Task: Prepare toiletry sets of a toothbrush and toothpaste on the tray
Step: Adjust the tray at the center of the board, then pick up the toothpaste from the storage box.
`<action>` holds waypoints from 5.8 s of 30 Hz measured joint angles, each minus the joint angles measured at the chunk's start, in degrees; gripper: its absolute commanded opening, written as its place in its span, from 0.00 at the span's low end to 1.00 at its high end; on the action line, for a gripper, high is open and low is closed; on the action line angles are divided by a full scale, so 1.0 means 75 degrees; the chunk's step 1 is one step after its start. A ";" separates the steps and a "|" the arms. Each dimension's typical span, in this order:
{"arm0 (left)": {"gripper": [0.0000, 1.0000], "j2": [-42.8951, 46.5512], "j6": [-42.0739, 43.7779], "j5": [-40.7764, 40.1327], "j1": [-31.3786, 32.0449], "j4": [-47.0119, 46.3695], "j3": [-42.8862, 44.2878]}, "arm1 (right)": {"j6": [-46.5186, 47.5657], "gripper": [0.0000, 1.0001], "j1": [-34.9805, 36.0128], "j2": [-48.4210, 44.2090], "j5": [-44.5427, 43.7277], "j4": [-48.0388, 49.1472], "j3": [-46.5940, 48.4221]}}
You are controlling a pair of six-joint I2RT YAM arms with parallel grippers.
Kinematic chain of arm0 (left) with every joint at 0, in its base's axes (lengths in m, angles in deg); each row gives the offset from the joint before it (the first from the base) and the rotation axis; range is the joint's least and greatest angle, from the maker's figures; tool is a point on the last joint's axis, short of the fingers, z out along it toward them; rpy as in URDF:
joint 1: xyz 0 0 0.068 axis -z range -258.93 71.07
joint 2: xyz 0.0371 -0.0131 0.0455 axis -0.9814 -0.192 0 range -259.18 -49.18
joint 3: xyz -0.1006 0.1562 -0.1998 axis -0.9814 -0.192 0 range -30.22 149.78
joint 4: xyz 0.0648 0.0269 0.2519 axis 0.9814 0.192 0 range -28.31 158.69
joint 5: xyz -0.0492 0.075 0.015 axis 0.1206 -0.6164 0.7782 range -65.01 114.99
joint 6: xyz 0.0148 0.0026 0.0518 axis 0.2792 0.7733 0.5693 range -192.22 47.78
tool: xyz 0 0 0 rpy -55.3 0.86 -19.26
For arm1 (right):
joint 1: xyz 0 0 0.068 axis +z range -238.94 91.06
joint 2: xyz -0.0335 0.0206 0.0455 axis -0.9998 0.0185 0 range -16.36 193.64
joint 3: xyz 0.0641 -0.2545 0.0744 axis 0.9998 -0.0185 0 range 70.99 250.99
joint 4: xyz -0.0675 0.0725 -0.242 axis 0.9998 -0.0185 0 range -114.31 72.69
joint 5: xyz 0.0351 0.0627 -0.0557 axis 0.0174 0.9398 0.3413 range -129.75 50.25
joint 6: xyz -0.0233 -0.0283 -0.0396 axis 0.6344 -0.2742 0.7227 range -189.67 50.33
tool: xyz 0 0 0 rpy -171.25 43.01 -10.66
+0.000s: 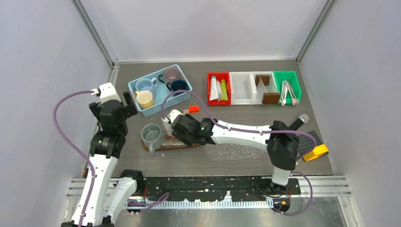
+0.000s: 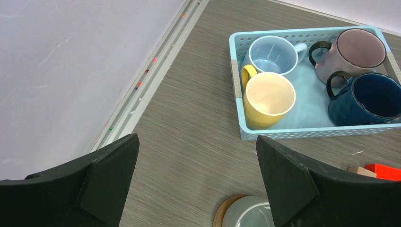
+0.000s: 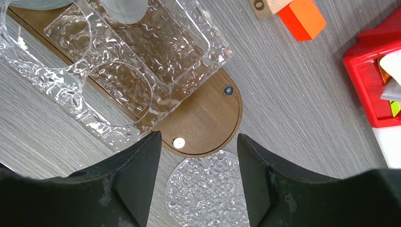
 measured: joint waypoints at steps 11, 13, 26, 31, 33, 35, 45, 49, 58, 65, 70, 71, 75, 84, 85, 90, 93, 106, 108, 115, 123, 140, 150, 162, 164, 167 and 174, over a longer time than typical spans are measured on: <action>0.99 -0.0050 0.0000 0.0044 0.0006 0.0000 -0.0026 | -0.0009 0.67 -0.0061 -0.0015 -0.0122 -0.0026 0.0000; 0.99 -0.0050 0.0000 0.0047 0.0009 -0.0003 -0.0029 | 0.0020 0.67 -0.0119 -0.0079 -0.0178 -0.0073 0.0000; 0.99 -0.0029 -0.0003 0.0099 0.0044 -0.0006 -0.0029 | -0.0883 0.66 -0.2876 -0.1507 0.0233 0.0181 -0.0009; 0.99 0.0003 -0.0003 0.0102 0.0050 -0.0006 -0.0029 | -0.2162 0.66 -0.3876 -0.1501 0.0495 0.0793 -0.0187; 0.99 0.0012 -0.0003 0.0108 0.0052 -0.0009 -0.0029 | -0.2777 0.66 -0.4092 -0.1451 0.0606 0.1180 -0.0367; 0.99 0.0012 -0.0003 0.0117 0.0064 -0.0009 -0.0032 | -0.3506 0.66 -0.4220 -0.1262 0.0682 0.1690 -0.0545; 0.99 0.0052 -0.0003 0.0201 0.0146 -0.0015 -0.0041 | -0.5592 0.51 -0.4412 -0.0396 0.0405 0.3214 -0.1314; 0.99 0.0052 -0.0003 0.0245 0.0169 -0.0020 -0.0041 | -0.6187 0.47 -0.4412 -0.0195 0.0125 0.3631 -0.1469; 0.99 0.0052 -0.0003 0.0321 0.0248 -0.0023 -0.0044 | -0.6933 0.42 -0.4436 0.0230 -0.0189 0.4226 -0.1480; 0.99 0.0052 -0.0003 0.0329 0.0291 -0.0026 -0.0044 | -0.7257 0.42 -0.4450 0.0361 -0.0192 0.4252 -0.1562; 0.99 0.0052 -0.0003 0.0367 0.0303 -0.0026 -0.0044 | -0.7341 0.42 -0.4450 0.0268 -0.0178 0.4278 -0.1804; 0.99 0.0052 -0.0003 0.0376 0.0303 -0.0026 -0.0044 | -0.7347 0.42 -0.4450 0.0221 -0.0172 0.4278 -0.1874; 0.99 0.0052 -0.0003 0.0379 0.0303 -0.0026 -0.0044 | -0.7385 0.41 -0.4450 0.0114 -0.0166 0.4275 -0.1979; 0.99 0.0050 -0.0003 0.0379 0.0303 -0.0026 -0.0044 | -0.7463 0.42 -0.4450 0.0114 -0.0140 0.4511 -0.2049; 0.99 0.0050 -0.0003 0.0379 0.0303 -0.0029 -0.0044 | -0.7472 0.42 -0.4450 0.0114 -0.0140 0.4561 -0.2049; 0.99 0.0050 -0.0003 0.0379 0.0312 -0.0029 -0.0044 | -0.7490 0.41 -0.4459 0.0119 -0.0137 0.4736 -0.2049; 0.99 0.0050 -0.0003 0.0376 0.0318 -0.0026 -0.0044 | -0.7528 0.41 -0.4465 0.0195 -0.0137 0.4835 -0.2049; 0.99 0.0050 -0.0003 0.0379 0.0318 -0.0026 -0.0044 | -0.7577 0.40 -0.4532 0.0315 -0.0146 0.4858 -0.2066; 0.99 0.0050 0.0000 0.0379 0.0318 -0.0029 -0.0044 | -0.7522 0.40 -0.4558 0.0312 -0.0149 0.4846 -0.2084; 0.99 0.0050 0.0000 0.0379 0.0318 -0.0029 -0.0044 | -0.6985 0.39 -0.4567 0.0125 -0.0221 0.4669 -0.2092; 0.99 0.0050 0.0000 0.0379 0.0318 -0.0029 -0.0044 | -0.6132 0.33 -0.4596 -0.0254 -0.0361 0.4313 -0.2081; 0.99 -0.0020 -0.0003 0.0382 0.0318 -0.0032 -0.0044 | -0.5275 0.32 -0.4701 -0.0391 -0.0679 0.4080 -0.2072; 0.99 -0.0079 0.0000 0.0417 0.0318 -0.0041 -0.0044 | -0.5100 0.27 -0.4902 0.0131 -0.0274 0.4570 -0.1955; 0.98 -0.0102 0.0006 0.0527 0.0318 -0.0055 -0.0044 | -0.4817 0.09 -0.4954 0.0204 0.0128 0.4983 -0.1988; 0.98 -0.0102 0.0020 0.0580 0.0318 -0.0058 -0.0047 | -0.4747 0.04 -0.4966 0.0201 0.0169 0.5015 -0.2011; 0.98 -0.0102 0.0026 0.0676 0.0318 -0.0090 -0.0073 | -0.4625 0.01 -0.4966 0.0187 0.0239 0.5015 -0.2011; 0.98 -0.0096 0.0076 0.0924 0.0318 -0.0204 -0.0172 | -0.4197 0.01 -0.4992 -0.0085 0.0452 0.4386 -0.1915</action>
